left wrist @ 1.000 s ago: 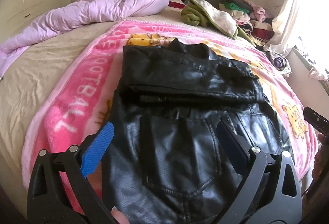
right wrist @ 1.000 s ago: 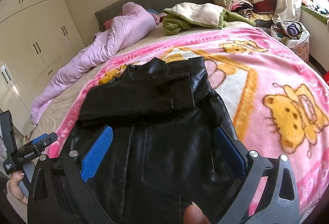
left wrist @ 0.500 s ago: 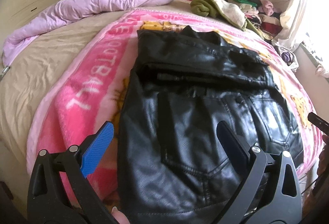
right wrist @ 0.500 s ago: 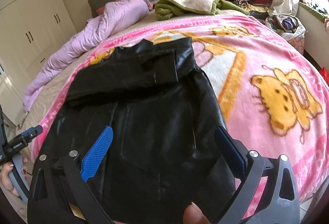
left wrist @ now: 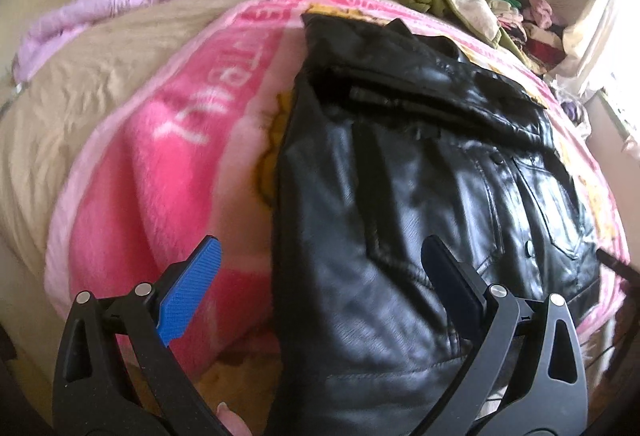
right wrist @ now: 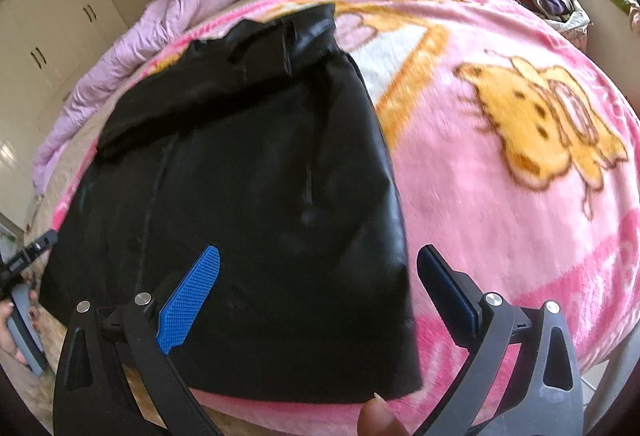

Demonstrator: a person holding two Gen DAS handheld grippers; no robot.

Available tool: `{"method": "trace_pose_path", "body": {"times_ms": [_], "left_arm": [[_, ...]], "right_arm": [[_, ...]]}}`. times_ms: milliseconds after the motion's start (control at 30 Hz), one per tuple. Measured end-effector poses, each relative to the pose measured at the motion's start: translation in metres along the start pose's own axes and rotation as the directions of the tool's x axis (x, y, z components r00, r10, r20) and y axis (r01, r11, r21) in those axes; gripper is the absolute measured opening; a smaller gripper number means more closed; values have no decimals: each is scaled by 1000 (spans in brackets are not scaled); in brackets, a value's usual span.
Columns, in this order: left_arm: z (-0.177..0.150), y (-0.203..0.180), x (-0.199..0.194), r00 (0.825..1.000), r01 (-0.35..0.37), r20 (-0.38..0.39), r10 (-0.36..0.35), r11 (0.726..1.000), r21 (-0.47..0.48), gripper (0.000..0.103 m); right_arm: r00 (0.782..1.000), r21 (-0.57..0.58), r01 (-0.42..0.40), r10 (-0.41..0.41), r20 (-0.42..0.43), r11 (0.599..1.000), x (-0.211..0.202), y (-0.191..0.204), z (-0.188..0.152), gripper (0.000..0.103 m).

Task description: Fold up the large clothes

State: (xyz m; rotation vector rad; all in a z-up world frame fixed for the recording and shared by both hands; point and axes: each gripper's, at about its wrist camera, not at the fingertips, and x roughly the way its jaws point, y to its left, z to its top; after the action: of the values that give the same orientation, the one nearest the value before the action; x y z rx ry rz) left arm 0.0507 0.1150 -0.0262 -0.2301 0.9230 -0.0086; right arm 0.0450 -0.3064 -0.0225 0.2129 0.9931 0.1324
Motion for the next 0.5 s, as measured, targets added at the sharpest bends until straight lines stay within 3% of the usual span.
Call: {"method": "trace_pose_path", "body": {"times_ms": [133, 367, 500], "left_arm": [[-7, 15, 1, 997, 56, -42, -58, 998, -41, 94], [-17, 19, 4, 981, 150, -125, -150, 989, -11, 93], [-16, 13, 10, 969, 192, -167, -184, 981, 36, 93]], "right_arm": [[999, -13, -5, 4, -51, 1000, 9, -9, -9, 98], [992, -32, -84, 80, -95, 996, 14, -20, -23, 97], [990, -80, -110, 103, -93, 991, 12, -18, -27, 81]]}}
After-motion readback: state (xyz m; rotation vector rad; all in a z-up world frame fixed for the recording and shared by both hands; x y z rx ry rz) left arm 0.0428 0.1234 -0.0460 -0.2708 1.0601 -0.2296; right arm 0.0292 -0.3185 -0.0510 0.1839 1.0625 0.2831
